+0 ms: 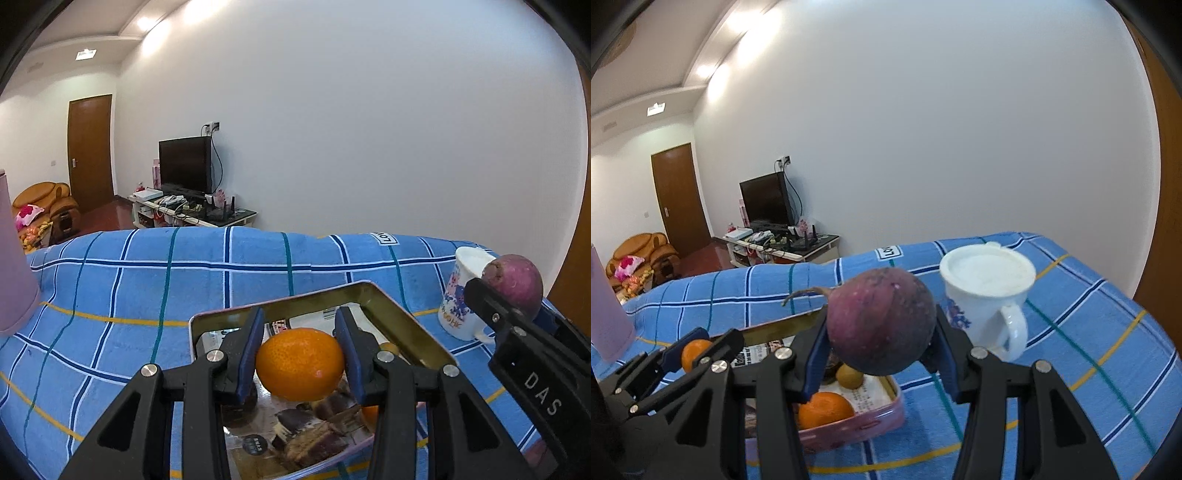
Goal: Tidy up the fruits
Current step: 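Lower both fruits into the tin and open both tools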
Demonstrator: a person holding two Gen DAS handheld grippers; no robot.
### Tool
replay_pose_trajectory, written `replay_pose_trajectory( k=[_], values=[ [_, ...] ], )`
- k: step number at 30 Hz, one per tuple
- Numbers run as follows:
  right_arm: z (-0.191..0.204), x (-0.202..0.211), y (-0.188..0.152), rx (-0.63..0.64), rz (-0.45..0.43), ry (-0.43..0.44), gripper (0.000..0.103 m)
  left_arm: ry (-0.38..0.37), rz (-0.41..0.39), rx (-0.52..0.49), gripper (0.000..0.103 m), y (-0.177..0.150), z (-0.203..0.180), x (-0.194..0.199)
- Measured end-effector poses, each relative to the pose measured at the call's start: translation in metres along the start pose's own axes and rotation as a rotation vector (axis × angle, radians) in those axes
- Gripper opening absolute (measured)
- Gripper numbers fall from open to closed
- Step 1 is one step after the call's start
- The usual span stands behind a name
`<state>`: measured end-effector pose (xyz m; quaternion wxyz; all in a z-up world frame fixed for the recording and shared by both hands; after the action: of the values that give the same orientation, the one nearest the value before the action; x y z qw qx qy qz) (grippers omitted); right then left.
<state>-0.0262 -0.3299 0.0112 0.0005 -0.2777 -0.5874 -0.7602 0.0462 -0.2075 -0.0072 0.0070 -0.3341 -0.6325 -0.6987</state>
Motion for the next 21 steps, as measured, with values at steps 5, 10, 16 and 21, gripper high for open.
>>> replay_pose_trajectory(
  k=[5,10,16,21],
  values=[
    [0.003,-0.011,-0.005,0.003,0.037,0.021,0.053,0.004,0.0,-0.009,0.042,0.001,0.001,-0.003],
    [0.015,-0.021,0.007,0.045,0.049,0.025,0.053,0.031,0.018,0.021,0.042,0.006,0.013,-0.01],
    [0.028,-0.051,0.014,0.016,0.092,0.044,0.053,0.028,0.065,0.038,0.042,0.006,0.022,-0.026],
    [0.036,-0.068,0.007,0.035,0.119,0.04,0.053,0.039,0.096,0.034,0.042,0.004,0.026,-0.037]
  ],
)
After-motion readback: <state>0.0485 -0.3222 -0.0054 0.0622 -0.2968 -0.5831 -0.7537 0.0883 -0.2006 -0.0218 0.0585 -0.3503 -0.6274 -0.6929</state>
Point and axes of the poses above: each gripper's, at about its wrist camera, not at the fingertips, and x roughly against the way its jaws point, z to its left, y to its top, the point moved 3 cm from there along -x, roughly the way its jaws point, and after that the axes turned 4 degrees about -x, right-handed, at the moved point
